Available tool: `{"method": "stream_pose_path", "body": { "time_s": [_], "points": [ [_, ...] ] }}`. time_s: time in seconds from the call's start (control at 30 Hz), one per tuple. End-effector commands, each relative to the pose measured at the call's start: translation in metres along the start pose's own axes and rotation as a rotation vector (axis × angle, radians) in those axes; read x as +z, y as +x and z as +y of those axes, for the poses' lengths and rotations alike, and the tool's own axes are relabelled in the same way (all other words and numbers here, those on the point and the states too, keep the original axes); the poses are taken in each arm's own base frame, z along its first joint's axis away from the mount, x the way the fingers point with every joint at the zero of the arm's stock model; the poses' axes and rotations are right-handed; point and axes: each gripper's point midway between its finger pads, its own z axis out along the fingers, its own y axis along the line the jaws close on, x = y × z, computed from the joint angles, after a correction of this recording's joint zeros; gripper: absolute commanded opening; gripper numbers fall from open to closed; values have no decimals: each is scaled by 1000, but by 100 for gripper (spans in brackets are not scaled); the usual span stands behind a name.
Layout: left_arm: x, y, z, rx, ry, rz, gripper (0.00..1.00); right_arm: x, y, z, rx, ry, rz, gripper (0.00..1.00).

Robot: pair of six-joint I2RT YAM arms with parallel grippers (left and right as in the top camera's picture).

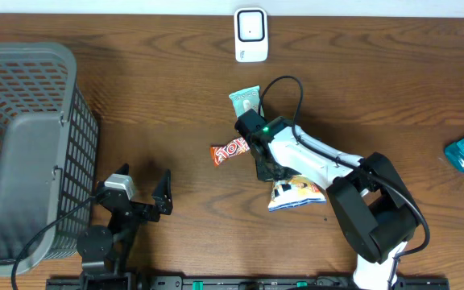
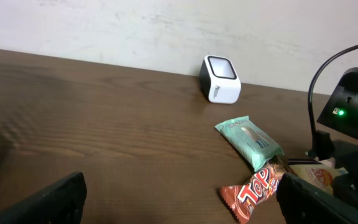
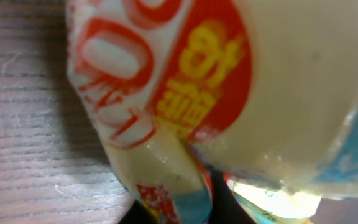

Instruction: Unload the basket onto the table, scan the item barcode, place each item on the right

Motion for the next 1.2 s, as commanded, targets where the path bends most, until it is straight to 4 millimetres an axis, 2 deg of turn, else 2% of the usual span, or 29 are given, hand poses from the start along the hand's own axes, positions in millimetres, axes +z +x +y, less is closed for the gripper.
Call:
{"method": "stream_pose_path", "body": {
  "time_s": [0.0,0.07,0.13,0.2,0.27,0.33,0.47,0.6,0.67,0.87,1.07,1.17],
  "points": [
    [1,13,2,-21,-2,38,98,65,79,24,-101,-158,386,1],
    [1,13,2,-21,-2,38,98,45,76,38,-157,-295,407,1],
    [1,13,2,-21,-2,38,98,15,70,57,-244,-499,403,1],
    [1,13,2,-21,-2,38,98,-37,63,78,-364,-811,351,1],
    [1,13,2,-21,-2,38,98,-88,57,86,-448,-1086,267,1],
    [1,13,2,-21,-2,38,98,-136,50,78,-505,-1302,148,1],
    [1,13,2,-21,-2,38,98,-186,40,61,-547,-1507,-25,1],
    [1,13,2,-21,-2,38,98,-227,37,55,-545,-1722,-119,1],
    [1,14,2,-21,-2,39,98,-242,36,53,-552,-1810,-167,1],
    [1,14,2,-21,-2,39,98,-243,36,53,-641,-1808,-282,1],
    [1,13,2,-21,-2,38,98,-243,36,52,-841,-1782,-551,1],
    [1,13,2,-21,-2,38,98,-243,36,52,-895,-1770,-624,1]
  ]
}}
